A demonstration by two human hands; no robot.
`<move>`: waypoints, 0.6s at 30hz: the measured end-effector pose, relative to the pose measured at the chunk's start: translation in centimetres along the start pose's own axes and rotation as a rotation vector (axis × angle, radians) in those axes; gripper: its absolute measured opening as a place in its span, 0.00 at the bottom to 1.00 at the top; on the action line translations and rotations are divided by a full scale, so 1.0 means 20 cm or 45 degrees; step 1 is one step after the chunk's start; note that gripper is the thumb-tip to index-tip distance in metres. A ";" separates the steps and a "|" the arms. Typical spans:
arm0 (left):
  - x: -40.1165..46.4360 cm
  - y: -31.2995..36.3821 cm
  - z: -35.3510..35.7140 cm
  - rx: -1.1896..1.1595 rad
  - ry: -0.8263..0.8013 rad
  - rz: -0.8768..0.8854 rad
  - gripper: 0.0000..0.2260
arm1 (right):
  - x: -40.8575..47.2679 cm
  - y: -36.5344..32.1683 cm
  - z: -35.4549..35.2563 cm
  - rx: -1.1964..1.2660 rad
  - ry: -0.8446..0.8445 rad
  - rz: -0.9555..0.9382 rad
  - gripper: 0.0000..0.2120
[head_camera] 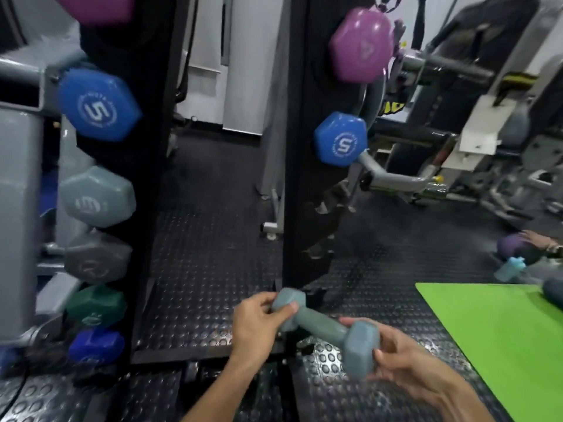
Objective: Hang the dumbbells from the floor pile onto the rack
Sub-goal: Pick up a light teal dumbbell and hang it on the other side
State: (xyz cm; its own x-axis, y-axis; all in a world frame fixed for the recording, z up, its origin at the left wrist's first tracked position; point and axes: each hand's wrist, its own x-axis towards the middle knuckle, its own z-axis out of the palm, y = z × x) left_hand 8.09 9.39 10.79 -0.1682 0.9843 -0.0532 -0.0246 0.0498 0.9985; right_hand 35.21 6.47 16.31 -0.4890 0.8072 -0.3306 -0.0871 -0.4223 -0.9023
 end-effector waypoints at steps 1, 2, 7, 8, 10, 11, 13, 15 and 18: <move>0.00 0.07 0.03 -0.022 -0.028 0.029 0.10 | -0.05 -0.05 0.01 -0.065 0.014 -0.039 0.36; 0.01 0.15 0.06 -0.052 -0.065 0.058 0.11 | -0.10 -0.10 0.02 -0.146 0.066 -0.103 0.36; 0.07 0.41 0.20 -0.112 -0.254 0.252 0.18 | -0.25 -0.24 0.10 -0.366 0.310 -0.483 0.32; 0.07 0.45 0.23 -0.135 -0.270 0.274 0.18 | -0.26 -0.26 0.12 -0.366 0.328 -0.542 0.31; 0.07 0.52 0.25 -0.188 -0.246 0.294 0.16 | -0.28 -0.31 0.16 -0.346 0.375 -0.627 0.28; 0.07 0.55 0.26 -0.229 -0.200 0.302 0.14 | -0.28 -0.32 0.18 -0.326 0.397 -0.660 0.26; 0.07 0.60 0.27 -0.389 -0.022 0.302 0.08 | -0.27 -0.36 0.22 -0.338 0.462 -0.730 0.28; 0.09 0.64 0.24 -0.541 0.176 0.293 0.07 | -0.26 -0.40 0.25 -0.366 0.517 -0.790 0.34; 0.13 0.69 0.19 -0.542 0.283 0.336 0.08 | -0.21 -0.50 0.29 -0.368 0.584 -0.857 0.29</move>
State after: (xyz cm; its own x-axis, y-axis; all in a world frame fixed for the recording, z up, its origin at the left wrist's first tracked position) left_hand 11.06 13.37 24.51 -0.4259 0.8922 0.1500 -0.3424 -0.3124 0.8861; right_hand 33.12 4.90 28.33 -0.0088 0.9609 0.2768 0.0225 0.2770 -0.9606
